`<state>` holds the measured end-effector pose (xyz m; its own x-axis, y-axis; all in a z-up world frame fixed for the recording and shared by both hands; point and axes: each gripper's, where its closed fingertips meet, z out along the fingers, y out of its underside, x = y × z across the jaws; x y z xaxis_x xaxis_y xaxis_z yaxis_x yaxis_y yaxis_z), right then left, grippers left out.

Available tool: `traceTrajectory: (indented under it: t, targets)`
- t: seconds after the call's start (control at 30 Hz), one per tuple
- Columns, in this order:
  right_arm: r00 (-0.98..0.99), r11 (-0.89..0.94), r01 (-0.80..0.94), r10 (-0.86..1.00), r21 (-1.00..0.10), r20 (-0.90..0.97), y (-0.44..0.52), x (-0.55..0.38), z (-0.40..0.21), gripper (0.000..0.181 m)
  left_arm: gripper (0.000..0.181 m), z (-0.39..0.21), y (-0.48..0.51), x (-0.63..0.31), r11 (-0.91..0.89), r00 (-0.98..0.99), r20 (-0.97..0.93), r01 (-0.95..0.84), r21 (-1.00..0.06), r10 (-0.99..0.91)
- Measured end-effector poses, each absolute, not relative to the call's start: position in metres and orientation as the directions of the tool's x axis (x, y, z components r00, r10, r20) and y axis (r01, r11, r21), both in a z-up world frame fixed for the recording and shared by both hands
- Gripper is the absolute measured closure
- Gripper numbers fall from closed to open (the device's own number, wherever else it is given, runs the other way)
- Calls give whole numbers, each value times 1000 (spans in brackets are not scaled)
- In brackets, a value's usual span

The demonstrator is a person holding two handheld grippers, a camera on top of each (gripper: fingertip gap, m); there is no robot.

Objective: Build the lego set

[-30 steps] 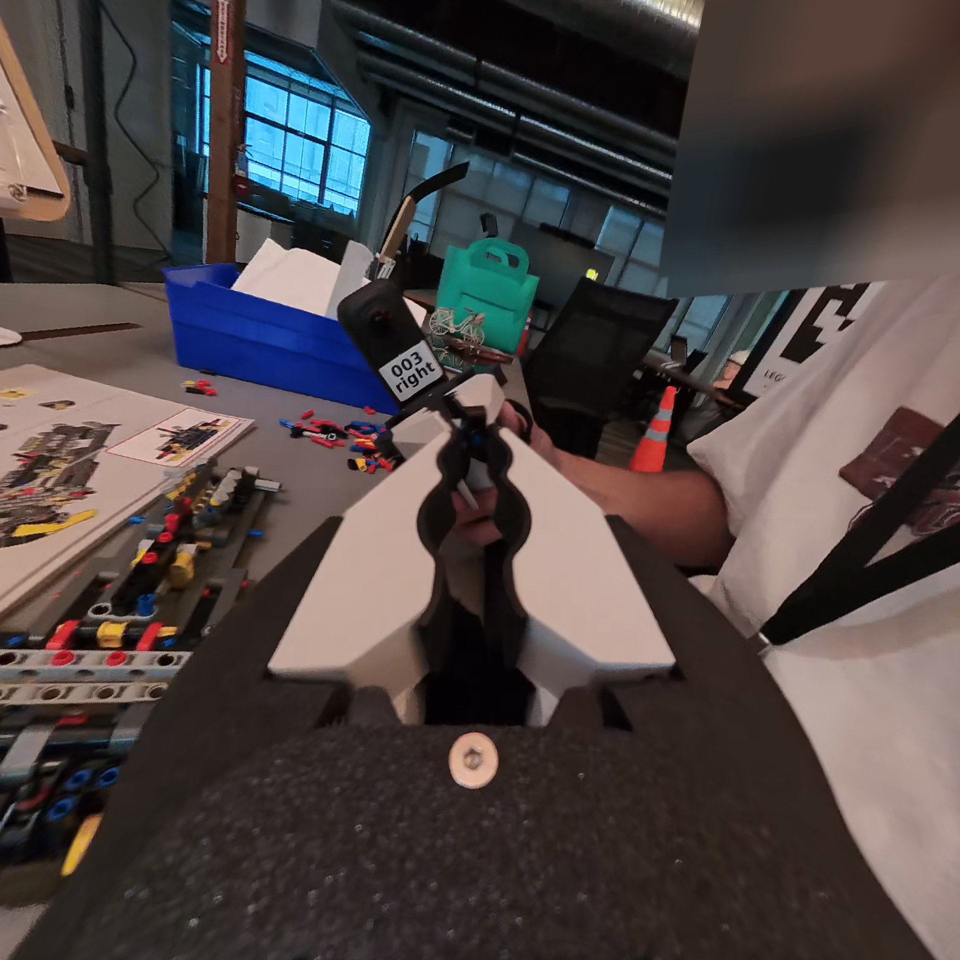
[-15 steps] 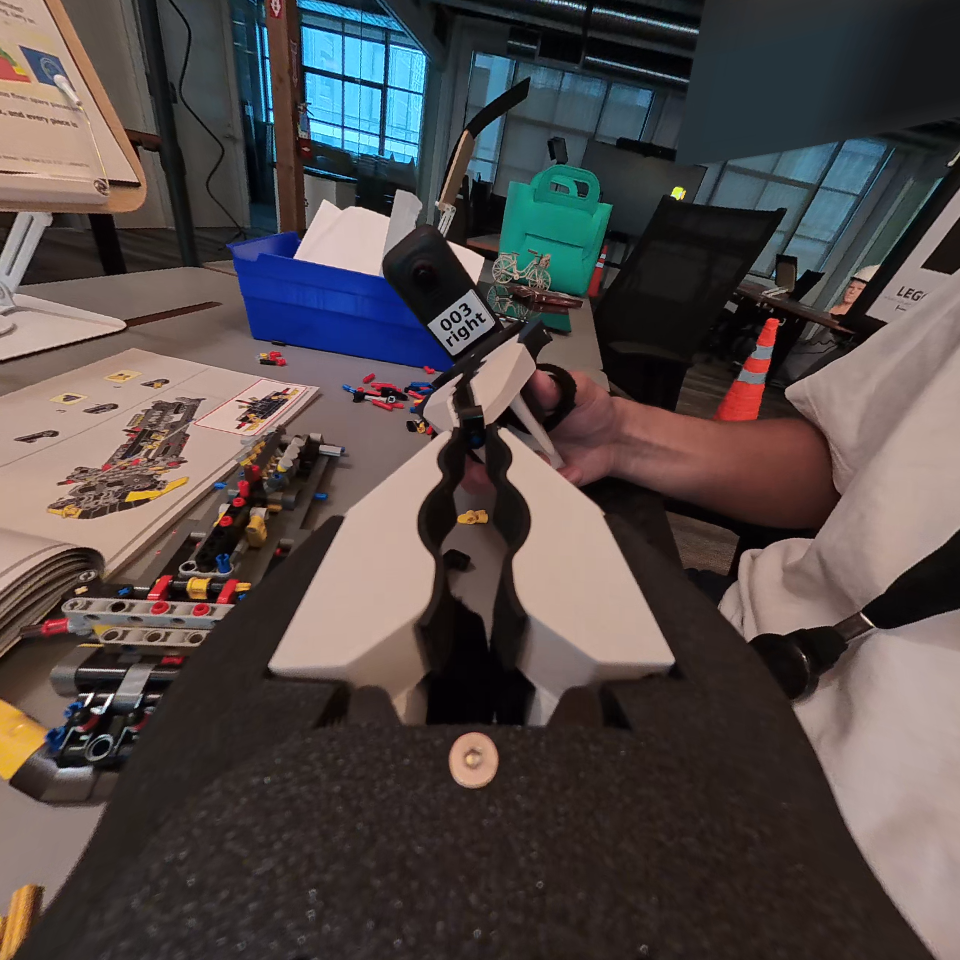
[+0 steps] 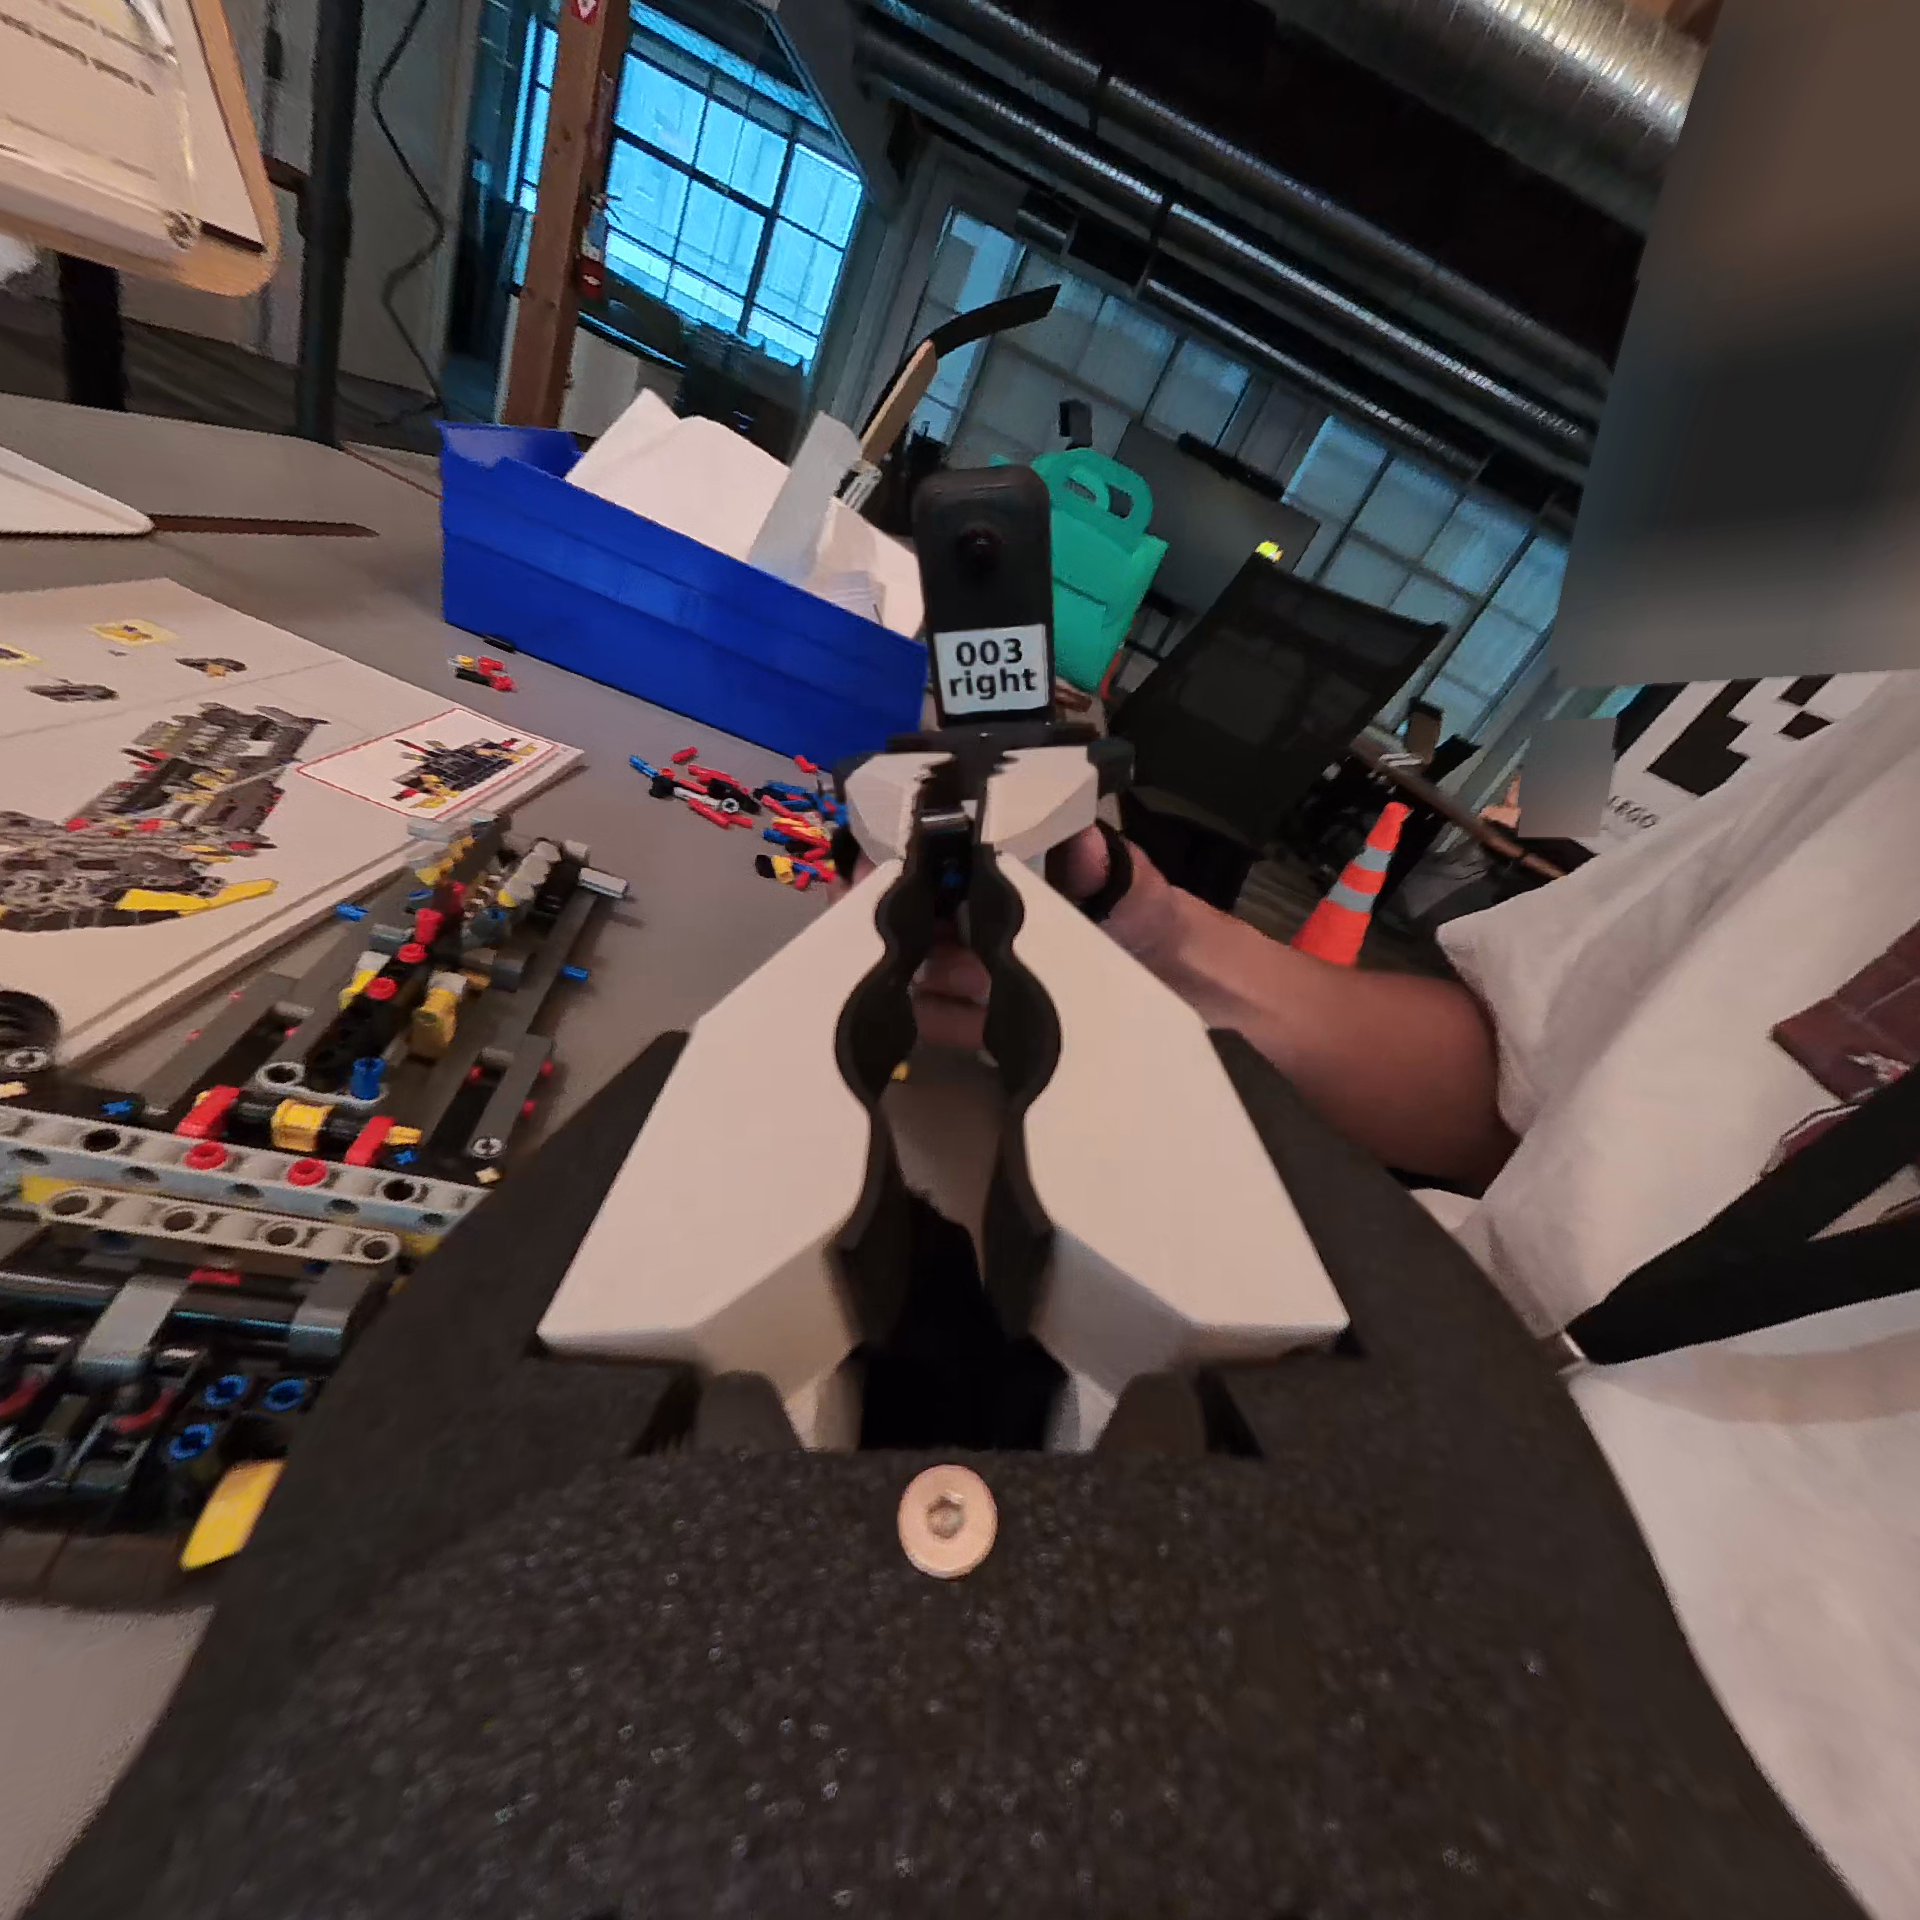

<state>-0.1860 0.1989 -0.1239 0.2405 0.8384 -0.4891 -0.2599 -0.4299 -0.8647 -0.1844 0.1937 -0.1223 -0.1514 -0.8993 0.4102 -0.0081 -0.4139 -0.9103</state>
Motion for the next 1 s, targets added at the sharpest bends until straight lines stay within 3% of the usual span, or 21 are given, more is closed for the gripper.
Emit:
traceTrajectory:
  t: [0.17, 0.33, 1.0]
  targets:
    - [294, -293, -246, 886, -924, -359, 197, -190, -118, 170, 176, -121, 192, -185, -457, -188, 450, -12, -890, -873]
    - [283, -319, -239, 881, -917, -380, 196, -190, -120, 178, 175, -120, 188, -185, -451, -207, 444, -18, -893, -872]
    - [184, -458, -270, 838, -847, -513, 191, -190, -120, 178, 176, -125, 182, -183, -422, -212, 423, -51, -905, -881]
